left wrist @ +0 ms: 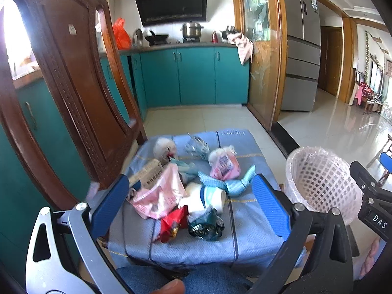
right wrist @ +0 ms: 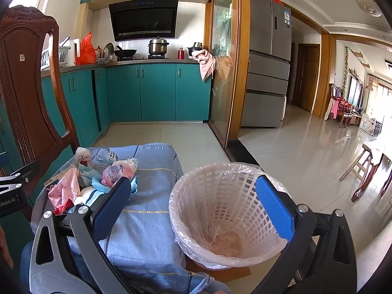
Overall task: Collect trash
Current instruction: 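Grasp the red snack wrapper with the left tool while the right tool grasps the dark green wrapper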
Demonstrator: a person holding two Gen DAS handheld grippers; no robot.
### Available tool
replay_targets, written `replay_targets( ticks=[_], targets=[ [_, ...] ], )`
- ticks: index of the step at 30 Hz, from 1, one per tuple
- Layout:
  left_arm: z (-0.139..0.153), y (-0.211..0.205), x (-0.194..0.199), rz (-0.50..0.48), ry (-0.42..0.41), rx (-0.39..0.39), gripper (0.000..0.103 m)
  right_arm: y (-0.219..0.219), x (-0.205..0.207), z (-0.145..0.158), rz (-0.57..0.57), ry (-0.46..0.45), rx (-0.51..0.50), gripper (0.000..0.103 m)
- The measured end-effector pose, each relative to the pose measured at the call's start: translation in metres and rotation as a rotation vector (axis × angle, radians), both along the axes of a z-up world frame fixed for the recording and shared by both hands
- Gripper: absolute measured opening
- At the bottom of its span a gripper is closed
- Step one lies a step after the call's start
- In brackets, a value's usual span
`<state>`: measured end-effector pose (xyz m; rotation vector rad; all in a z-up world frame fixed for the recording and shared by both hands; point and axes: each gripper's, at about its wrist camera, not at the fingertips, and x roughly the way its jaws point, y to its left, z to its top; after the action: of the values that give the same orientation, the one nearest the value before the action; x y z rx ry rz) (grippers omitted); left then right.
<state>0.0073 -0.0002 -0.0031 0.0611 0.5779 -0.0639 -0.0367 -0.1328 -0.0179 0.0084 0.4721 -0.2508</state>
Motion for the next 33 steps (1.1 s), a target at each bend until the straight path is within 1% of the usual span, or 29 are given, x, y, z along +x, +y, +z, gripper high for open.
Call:
replay_targets(
  ticks=[2, 4, 5, 7, 8, 10, 11, 12, 13, 15, 16, 17, 18, 19, 20, 21, 25, 26, 27, 28, 29, 31, 33],
  targets=[
    [-0.007, 0.003, 0.007, -0.017, 0.042, -0.017, 0.1, -0.001, 0.003, -0.005, -0.004, 0.016, 0.002, 0.1],
    [-0.017, 0.009, 0.014, 0.002, 0.071, 0.009, 0.1, -0.002, 0.008, -0.012, 0.004, 0.051, 0.011, 0.1],
    [-0.022, 0.014, 0.017, 0.022, 0.083, 0.034, 0.1, -0.002, 0.013, -0.018, 0.014, 0.08, 0.018, 0.1],
    [-0.034, 0.025, 0.02, 0.032, 0.118, 0.05, 0.1, 0.002, 0.019, -0.03, 0.056, 0.118, 0.039, 0.1],
    [-0.038, 0.031, 0.019, 0.03, 0.132, 0.048, 0.1, 0.005, 0.024, -0.039, 0.097, 0.141, 0.062, 0.1],
    [-0.05, 0.048, 0.016, 0.04, 0.161, 0.055, 0.099, 0.017, 0.033, -0.056, 0.167, 0.179, 0.095, 0.087],
    [-0.055, 0.055, 0.014, 0.046, 0.174, 0.06, 0.097, 0.023, 0.037, -0.062, 0.193, 0.197, 0.106, 0.071],
    [-0.06, 0.061, 0.012, 0.049, 0.184, 0.06, 0.087, 0.032, 0.043, -0.07, 0.229, 0.223, 0.118, 0.057],
    [-0.065, 0.068, 0.01, 0.053, 0.203, 0.058, 0.077, 0.042, 0.05, -0.078, 0.268, 0.242, 0.131, 0.053],
    [-0.076, 0.079, 0.01, 0.052, 0.242, 0.049, 0.07, 0.064, 0.063, -0.089, 0.354, 0.27, 0.164, 0.051],
    [-0.08, 0.084, 0.01, 0.051, 0.258, 0.042, 0.07, 0.076, 0.069, -0.093, 0.397, 0.281, 0.185, 0.051],
    [-0.085, 0.089, 0.01, 0.052, 0.274, 0.04, 0.07, 0.085, 0.075, -0.096, 0.435, 0.29, 0.203, 0.051],
    [-0.088, 0.091, 0.009, 0.054, 0.283, 0.047, 0.071, 0.098, 0.081, -0.099, 0.481, 0.303, 0.214, 0.055],
    [-0.093, 0.094, 0.01, 0.058, 0.292, 0.06, 0.076, 0.107, 0.087, -0.101, 0.51, 0.312, 0.216, 0.058],
    [-0.096, 0.095, 0.011, 0.061, 0.299, 0.069, 0.079, 0.116, 0.092, -0.103, 0.528, 0.319, 0.211, 0.066],
    [-0.1, 0.097, 0.013, 0.061, 0.309, 0.075, 0.084, 0.124, 0.096, -0.106, 0.542, 0.327, 0.203, 0.069],
    [-0.112, 0.098, 0.021, 0.049, 0.343, 0.067, 0.087, 0.144, 0.11, -0.121, 0.598, 0.367, 0.215, 0.069],
    [-0.115, 0.097, 0.024, 0.04, 0.355, 0.058, 0.087, 0.146, 0.111, -0.125, 0.603, 0.378, 0.218, 0.064],
    [-0.117, 0.097, 0.025, 0.033, 0.367, 0.05, 0.089, 0.148, 0.114, -0.129, 0.611, 0.386, 0.223, 0.046],
    [-0.119, 0.095, 0.027, 0.025, 0.376, 0.043, 0.09, 0.148, 0.115, -0.132, 0.626, 0.402, 0.243, 0.037],
    [-0.121, 0.094, 0.03, 0.013, 0.383, 0.034, 0.091, 0.145, 0.118, -0.135, 0.64, 0.413, 0.263, 0.031],
    [-0.125, 0.088, 0.037, 0.003, 0.391, 0.029, 0.093, 0.137, 0.116, -0.136, 0.65, 0.419, 0.295, 0.029],
    [-0.129, 0.081, 0.045, -0.016, 0.404, 0.023, 0.094, 0.124, 0.109, -0.133, 0.638, 0.42, 0.296, 0.028]
  ],
)
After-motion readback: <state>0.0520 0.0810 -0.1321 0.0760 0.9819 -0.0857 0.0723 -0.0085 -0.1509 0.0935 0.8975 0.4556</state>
